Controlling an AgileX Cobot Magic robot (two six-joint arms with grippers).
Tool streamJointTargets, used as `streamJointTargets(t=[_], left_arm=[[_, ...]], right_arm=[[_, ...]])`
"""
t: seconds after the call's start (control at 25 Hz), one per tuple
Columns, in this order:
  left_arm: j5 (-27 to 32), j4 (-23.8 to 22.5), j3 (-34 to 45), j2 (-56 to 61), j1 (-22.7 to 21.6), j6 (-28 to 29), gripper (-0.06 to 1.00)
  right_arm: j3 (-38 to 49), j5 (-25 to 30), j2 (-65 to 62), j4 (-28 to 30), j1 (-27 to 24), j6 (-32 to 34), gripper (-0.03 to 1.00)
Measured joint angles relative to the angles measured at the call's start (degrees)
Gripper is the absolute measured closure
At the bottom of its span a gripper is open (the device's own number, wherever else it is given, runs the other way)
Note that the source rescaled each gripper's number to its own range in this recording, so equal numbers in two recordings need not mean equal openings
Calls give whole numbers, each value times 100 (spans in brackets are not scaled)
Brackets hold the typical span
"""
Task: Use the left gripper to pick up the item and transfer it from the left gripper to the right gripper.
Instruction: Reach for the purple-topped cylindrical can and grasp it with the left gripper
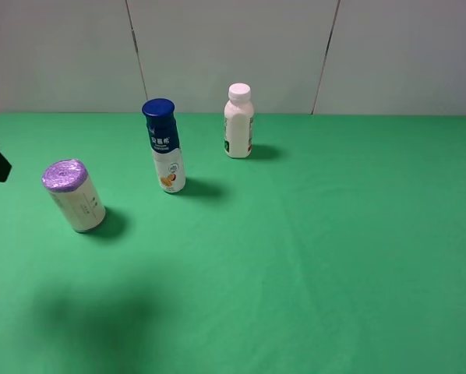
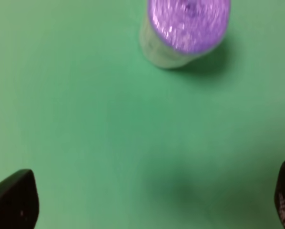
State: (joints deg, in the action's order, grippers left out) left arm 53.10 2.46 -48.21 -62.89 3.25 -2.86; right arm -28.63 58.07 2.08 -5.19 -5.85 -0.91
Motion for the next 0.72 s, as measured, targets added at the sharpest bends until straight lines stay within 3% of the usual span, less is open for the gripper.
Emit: streamJointTargets(t=[0.72], left_arm=[[-1156, -308, -668, -2916, 830, 68, -6]], right_arm=[[0, 0, 0, 0, 0, 0, -3]])
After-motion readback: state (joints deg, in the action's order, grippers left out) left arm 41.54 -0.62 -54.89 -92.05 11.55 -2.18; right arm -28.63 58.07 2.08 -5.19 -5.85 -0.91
